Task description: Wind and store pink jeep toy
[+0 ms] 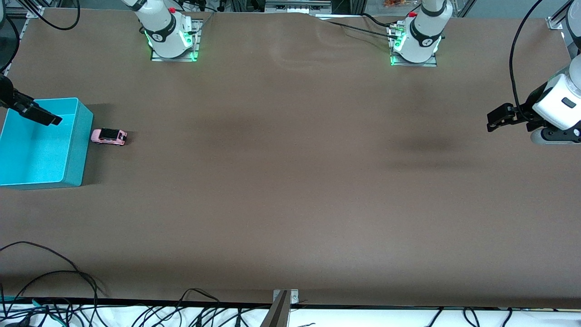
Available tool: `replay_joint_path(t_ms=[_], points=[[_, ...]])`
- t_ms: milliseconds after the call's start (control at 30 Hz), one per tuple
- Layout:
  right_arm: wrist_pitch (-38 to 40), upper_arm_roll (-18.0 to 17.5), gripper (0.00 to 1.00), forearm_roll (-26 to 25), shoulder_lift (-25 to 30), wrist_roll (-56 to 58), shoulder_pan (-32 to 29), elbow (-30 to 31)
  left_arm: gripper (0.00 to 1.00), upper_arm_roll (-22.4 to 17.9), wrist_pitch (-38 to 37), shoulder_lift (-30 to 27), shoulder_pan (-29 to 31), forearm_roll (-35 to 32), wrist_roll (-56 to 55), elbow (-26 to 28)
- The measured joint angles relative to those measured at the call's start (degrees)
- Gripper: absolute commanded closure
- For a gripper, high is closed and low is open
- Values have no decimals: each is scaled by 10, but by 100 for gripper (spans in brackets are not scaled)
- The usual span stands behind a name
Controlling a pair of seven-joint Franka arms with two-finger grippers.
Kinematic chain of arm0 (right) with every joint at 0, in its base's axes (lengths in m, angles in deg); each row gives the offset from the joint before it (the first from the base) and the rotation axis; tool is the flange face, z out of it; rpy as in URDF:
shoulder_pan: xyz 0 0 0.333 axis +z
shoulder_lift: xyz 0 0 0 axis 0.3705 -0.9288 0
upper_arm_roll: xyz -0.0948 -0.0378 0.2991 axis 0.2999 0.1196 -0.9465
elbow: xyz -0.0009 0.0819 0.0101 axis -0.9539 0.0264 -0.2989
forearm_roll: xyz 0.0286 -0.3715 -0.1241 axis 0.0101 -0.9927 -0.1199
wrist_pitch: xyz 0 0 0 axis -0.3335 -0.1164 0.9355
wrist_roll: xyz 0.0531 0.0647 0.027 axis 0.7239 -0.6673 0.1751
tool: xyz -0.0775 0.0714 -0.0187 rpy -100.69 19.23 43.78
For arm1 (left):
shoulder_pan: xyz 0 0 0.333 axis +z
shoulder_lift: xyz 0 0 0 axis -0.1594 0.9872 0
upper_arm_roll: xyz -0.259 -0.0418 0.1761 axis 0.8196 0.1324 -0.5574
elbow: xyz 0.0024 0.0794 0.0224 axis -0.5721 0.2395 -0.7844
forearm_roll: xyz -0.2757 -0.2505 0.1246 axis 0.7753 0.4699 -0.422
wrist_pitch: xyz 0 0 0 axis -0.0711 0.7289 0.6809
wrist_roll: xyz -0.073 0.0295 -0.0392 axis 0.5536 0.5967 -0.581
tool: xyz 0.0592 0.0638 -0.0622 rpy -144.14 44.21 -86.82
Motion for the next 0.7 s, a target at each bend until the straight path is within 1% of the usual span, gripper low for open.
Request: replay_joint_path(t_ms=[100, 267, 534, 701], points=[[-24, 7, 0, 0, 8, -25, -8, 34, 0, 0, -8, -3, 0, 0, 0, -1], [-95, 11, 0, 0, 21, -68, -24, 102, 0, 1, -12, -14, 0, 0, 0, -1], [-241, 30, 0, 0, 26, -161, -34, 216, 0, 3, -15, -20, -2, 2, 0, -1], [-320, 43, 0, 0, 26, -219, -35, 282, 0, 2, -13, -20, -2, 37, 0, -1]])
